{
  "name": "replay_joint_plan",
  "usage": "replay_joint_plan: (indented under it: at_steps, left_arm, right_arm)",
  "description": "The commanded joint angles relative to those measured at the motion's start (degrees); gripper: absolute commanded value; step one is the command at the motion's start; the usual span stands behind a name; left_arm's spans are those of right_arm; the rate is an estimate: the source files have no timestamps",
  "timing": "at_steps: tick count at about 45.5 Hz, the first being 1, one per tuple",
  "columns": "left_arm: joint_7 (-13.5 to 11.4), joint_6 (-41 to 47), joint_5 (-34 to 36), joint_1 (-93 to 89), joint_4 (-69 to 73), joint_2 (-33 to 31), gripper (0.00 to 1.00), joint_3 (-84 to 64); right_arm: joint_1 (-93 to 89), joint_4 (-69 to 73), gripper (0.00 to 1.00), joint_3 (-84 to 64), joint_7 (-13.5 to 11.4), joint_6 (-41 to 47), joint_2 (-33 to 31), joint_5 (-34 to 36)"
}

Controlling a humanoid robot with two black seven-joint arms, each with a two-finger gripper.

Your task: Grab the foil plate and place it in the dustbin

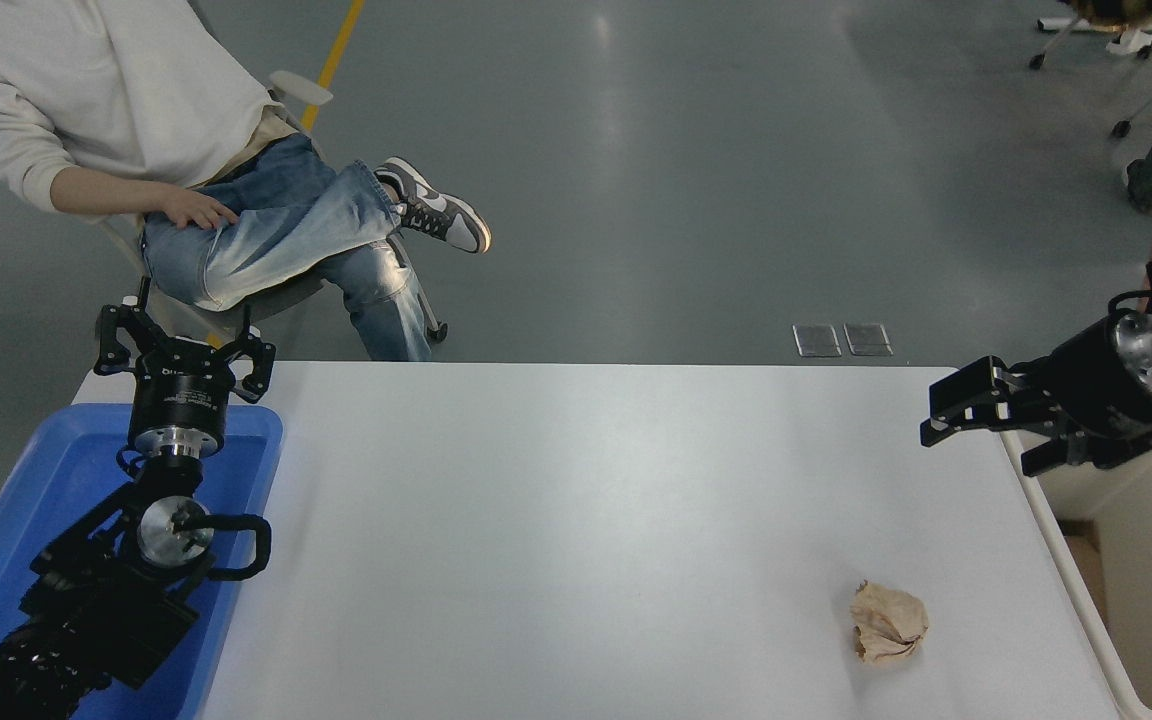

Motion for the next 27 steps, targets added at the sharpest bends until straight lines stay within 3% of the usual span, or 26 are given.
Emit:
replay_joint_plan:
  at_steps: [1,27]
  left_arm:
    - [0.0,0.0,0.0,0.0,0.0,0.0,0.99,0.0]
    - [0.0,0.0,0.0,0.0,0.0,0.0,0.99,0.0]
  right_arm:
    - [11.6,7.1,1.0,-4.2,0.0,4.6,5.1,5.7]
    - [17.7,9.5,1.0,-8.1,0.0,4.6,4.4,8.2]
